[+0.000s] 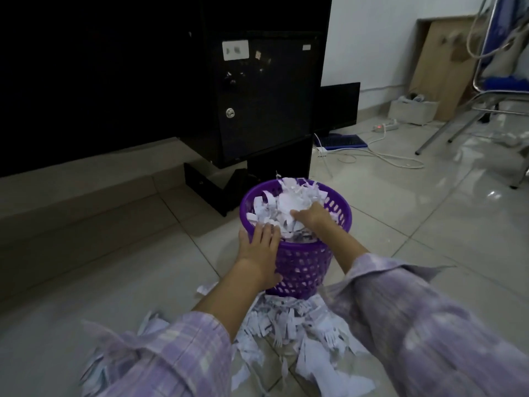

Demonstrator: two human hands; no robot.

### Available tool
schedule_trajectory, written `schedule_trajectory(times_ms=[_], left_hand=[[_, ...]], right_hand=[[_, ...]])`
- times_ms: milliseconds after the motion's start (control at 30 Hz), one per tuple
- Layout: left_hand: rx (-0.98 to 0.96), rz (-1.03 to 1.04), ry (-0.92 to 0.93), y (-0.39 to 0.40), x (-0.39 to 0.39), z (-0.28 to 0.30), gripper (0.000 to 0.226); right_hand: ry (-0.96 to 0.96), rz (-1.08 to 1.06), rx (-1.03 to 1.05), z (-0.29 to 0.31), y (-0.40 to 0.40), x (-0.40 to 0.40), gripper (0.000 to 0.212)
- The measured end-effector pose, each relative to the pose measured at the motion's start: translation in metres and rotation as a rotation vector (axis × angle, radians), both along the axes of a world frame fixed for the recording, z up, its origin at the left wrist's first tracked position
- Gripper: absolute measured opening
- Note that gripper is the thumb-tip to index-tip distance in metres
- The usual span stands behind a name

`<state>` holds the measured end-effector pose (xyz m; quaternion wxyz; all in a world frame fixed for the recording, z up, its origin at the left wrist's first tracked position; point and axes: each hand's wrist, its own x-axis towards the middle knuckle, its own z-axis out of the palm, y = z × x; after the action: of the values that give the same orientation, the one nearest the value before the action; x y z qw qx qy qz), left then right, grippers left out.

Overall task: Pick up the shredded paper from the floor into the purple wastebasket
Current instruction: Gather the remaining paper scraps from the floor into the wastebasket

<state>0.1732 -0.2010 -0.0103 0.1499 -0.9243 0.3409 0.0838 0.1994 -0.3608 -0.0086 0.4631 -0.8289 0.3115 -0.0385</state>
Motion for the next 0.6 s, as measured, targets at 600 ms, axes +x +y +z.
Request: schedule_trajectory(times_ms=[600], left_hand=[[0.207, 0.039, 0.017, -0.012, 0.004, 0.006, 0.111]], right_hand=[[0.413, 0.81, -0.779, -0.002, 0.002, -0.004, 0.074]])
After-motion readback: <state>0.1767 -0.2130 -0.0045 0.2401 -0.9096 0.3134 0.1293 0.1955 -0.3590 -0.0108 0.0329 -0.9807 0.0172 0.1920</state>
